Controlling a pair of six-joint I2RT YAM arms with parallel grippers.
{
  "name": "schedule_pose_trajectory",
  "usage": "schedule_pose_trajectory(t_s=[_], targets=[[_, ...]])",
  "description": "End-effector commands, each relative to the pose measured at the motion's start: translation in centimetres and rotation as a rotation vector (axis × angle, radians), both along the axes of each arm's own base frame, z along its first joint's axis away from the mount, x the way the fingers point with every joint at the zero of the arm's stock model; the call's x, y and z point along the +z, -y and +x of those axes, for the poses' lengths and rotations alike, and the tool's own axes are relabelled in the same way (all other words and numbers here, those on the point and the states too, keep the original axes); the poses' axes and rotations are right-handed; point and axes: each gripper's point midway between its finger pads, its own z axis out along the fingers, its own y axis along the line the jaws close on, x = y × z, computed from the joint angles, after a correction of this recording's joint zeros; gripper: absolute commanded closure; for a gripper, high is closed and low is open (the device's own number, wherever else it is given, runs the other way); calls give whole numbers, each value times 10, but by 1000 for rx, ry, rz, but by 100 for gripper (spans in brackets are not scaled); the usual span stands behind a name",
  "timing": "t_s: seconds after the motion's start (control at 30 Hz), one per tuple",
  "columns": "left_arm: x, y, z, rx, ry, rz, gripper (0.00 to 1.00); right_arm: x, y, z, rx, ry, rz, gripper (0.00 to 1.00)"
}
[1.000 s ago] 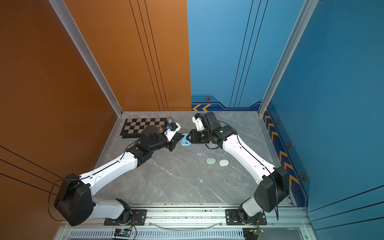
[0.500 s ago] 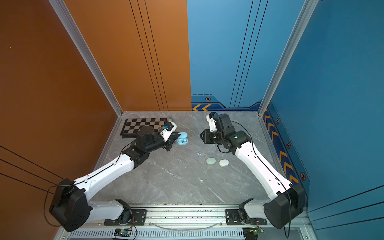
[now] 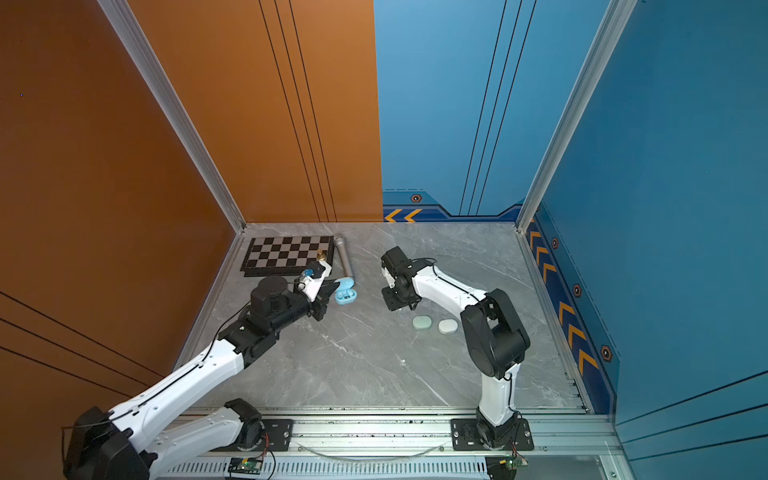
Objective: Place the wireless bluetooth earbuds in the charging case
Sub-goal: 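Move the right gripper down to the remaining pale-blue earbud on the table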
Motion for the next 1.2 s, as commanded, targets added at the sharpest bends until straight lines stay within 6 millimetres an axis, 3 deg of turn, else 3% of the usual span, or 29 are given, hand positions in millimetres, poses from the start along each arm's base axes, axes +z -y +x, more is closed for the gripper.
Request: schedule_pose_trajectory(t_s=[0.0, 0.57, 0.7, 1.0, 1.17], targets=[[-2, -10, -5, 51, -18, 2, 100, -5, 9, 9, 34, 21, -91, 59], [5, -10, -5, 49, -22, 18, 100, -38, 3, 17, 83, -6, -166, 67], [6, -10, -5, 48, -22, 18, 100, -54, 3, 13, 89, -44, -176, 70], [5, -9, -4, 44, -26, 20, 100, -61, 3, 10, 79, -73, -164, 80], [4, -7, -3, 41, -27, 19, 100, -53, 7, 10, 58, -70, -150, 84]])
